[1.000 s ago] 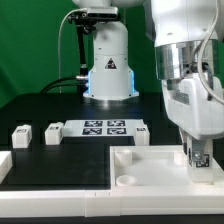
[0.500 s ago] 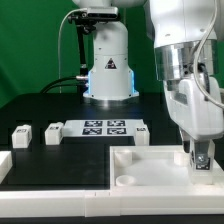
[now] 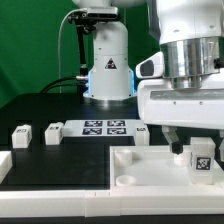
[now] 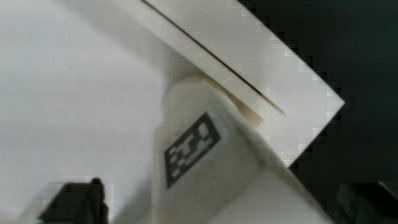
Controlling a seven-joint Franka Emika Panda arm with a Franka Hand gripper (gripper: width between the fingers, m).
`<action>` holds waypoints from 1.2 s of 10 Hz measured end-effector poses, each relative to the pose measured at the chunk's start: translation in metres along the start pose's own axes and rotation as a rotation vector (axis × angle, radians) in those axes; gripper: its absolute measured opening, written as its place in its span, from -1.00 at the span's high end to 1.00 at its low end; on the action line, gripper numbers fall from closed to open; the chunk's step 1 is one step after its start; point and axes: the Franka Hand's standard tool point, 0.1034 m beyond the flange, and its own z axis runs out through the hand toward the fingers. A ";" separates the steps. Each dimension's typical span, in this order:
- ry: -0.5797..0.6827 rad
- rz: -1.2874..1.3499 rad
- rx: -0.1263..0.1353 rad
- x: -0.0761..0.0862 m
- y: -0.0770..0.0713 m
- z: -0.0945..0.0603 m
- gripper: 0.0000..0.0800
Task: Assemble one leg
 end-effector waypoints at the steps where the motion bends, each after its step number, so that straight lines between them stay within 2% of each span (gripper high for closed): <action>1: 0.002 -0.111 -0.005 -0.001 -0.001 0.000 -0.62; 5: 0.018 -0.594 -0.028 -0.003 0.000 0.002 -0.62; 7: 0.018 -0.625 -0.030 -0.002 0.001 0.002 -0.62; 9: 0.018 -0.624 -0.030 -0.002 0.001 0.002 0.17; 10: 0.018 -0.619 -0.030 -0.002 0.001 0.002 0.27; 12: 0.027 -0.539 -0.024 -0.001 0.001 0.002 0.27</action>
Offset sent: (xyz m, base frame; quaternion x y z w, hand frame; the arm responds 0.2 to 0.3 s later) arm -0.0052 0.0036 -0.0011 -0.0077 0.0044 -0.1896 0.9818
